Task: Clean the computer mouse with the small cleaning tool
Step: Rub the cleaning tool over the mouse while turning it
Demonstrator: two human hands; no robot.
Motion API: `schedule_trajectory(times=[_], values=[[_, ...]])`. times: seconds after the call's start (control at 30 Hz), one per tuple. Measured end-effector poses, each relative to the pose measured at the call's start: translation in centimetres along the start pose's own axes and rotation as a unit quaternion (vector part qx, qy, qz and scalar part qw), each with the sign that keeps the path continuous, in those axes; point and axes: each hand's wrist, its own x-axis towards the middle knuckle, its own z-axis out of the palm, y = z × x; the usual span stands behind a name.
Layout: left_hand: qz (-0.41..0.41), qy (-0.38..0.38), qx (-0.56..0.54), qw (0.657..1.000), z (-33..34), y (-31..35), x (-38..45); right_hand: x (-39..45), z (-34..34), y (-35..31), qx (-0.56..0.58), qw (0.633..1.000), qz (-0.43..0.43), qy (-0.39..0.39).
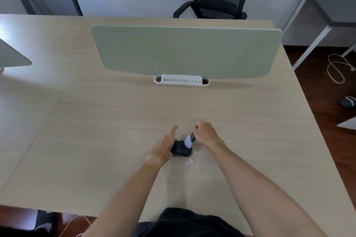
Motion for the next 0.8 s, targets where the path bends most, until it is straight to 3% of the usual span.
schedule_trajectory(times=[0.2,0.4,0.5,0.6,0.8], values=[[-0.018,0.0,0.031,0.999,-0.1,0.2,0.4,-0.2,1.4,-0.7,0.137,0.989,0.003,-0.045],[-0.029,0.004,-0.003,1.0,0.4,-0.2,0.4,0.5,-0.3,0.9,0.022,0.998,0.05,0.012],[-0.023,-0.002,-0.005,1.0,0.5,-0.3,0.3,0.4,-0.4,-0.2,0.075,0.997,-0.006,0.02],[-0.035,-0.006,-0.013,0.999,0.1,0.0,0.0,-0.3,0.6,-1.0,0.13,0.991,-0.026,-0.02],[-0.023,-0.001,-0.01,1.0,0.0,0.2,-0.3,-0.4,0.8,-0.2,0.032,0.999,0.005,0.007]])
